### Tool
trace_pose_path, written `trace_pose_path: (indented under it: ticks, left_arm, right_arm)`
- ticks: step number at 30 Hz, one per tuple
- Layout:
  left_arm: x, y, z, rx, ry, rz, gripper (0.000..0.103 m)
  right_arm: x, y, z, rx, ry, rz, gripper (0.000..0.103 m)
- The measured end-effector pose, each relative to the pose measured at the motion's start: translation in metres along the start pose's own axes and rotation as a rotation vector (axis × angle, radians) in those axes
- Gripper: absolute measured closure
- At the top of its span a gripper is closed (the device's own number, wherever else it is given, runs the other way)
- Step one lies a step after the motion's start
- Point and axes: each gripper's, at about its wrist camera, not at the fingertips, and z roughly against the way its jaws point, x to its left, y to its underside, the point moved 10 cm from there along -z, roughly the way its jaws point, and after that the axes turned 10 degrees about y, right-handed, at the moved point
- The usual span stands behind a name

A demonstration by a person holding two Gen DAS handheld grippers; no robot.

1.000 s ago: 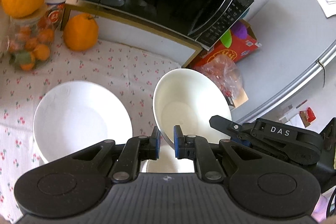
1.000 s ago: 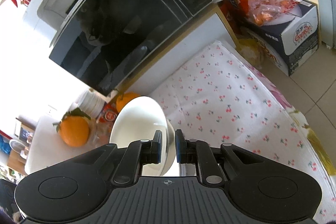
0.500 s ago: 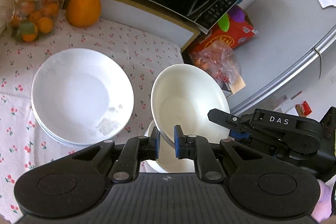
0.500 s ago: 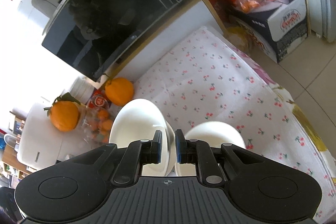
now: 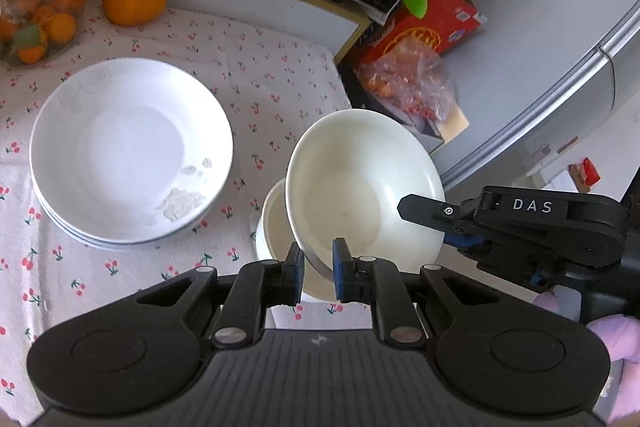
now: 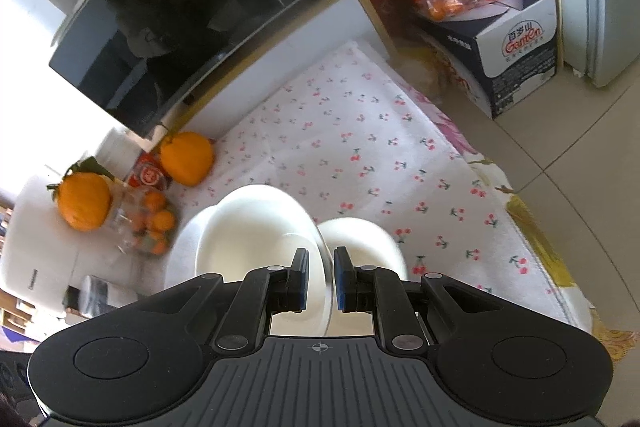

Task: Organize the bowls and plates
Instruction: 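Carry the small white bowl with the left gripper over the bowl stack, then lower the small bowl into the bowl stack and open the left gripper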

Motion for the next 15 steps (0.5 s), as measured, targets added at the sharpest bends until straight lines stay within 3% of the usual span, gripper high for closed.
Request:
trace_pose_path:
  ticks: [15]
  left_arm:
    - [0.005, 0.020, -0.026, 0.086, -0.056, -0.016, 0.088]
  right_arm:
    - [-0.021, 0.014, -0.019, 0.071, 0.096, 0.045, 0.088]
